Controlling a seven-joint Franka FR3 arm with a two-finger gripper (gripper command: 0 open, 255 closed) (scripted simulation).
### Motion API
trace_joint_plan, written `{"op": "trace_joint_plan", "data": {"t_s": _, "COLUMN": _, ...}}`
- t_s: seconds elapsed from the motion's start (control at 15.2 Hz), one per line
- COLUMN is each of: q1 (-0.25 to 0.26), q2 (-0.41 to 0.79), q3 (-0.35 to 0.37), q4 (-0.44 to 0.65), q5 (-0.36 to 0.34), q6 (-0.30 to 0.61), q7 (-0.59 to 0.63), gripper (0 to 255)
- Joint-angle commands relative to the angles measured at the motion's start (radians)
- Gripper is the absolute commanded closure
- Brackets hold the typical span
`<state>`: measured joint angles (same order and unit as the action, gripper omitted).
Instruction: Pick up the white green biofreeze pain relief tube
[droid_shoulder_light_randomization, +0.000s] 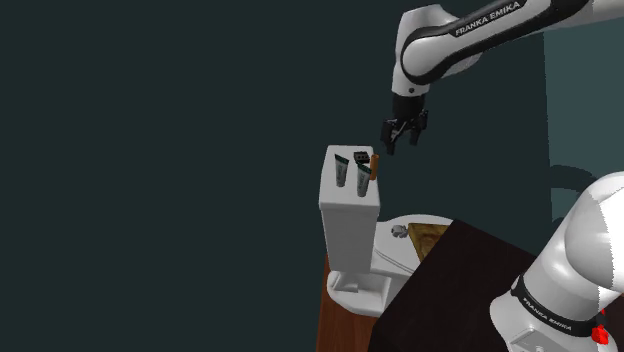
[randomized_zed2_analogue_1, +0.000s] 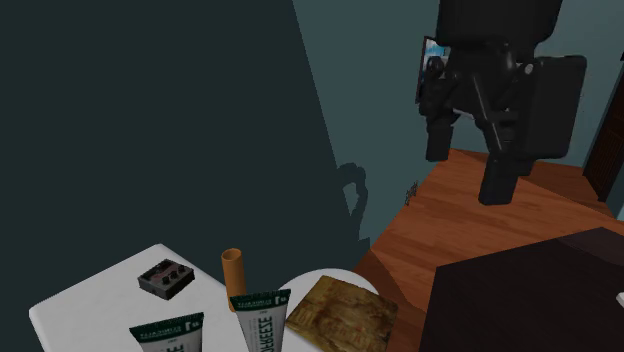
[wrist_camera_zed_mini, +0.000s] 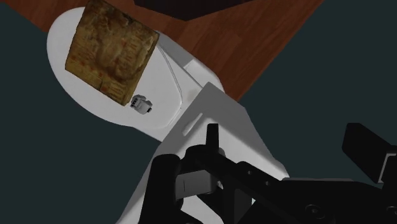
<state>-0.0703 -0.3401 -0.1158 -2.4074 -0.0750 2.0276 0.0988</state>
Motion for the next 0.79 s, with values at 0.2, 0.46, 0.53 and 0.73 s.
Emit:
{"op": "trace_joint_plan", "data": {"t_s": 0.2, "q1": -0.012, "q2": 0.19, "q3": -0.04, "q4": 0.066, "q5": 0.042, "q6": 0.127, "q7": -0.029, "gripper": 0}}
{"op": "trace_joint_plan", "data": {"t_s": 0.46, "q1": -0.024, "q2": 0.347, "q3": -0.063, "q4": 0.145, "q5": 0.097, "q6": 0.203, "q7": -0.065, "gripper": 0}}
{"op": "trace_joint_plan", "data": {"t_s": 0.53, "q1": -0.028, "q2": 0.386, "q3": -0.067, "q4": 0.168, "q5": 0.114, "q6": 0.219, "q7": -0.075, "gripper": 0}}
{"op": "trace_joint_plan", "data": {"t_s": 0.73, "q1": -0.044, "q2": 0.505, "q3": -0.073, "q4": 0.244, "q5": 0.165, "q6": 0.257, "q7": -0.105, "gripper": 0}}
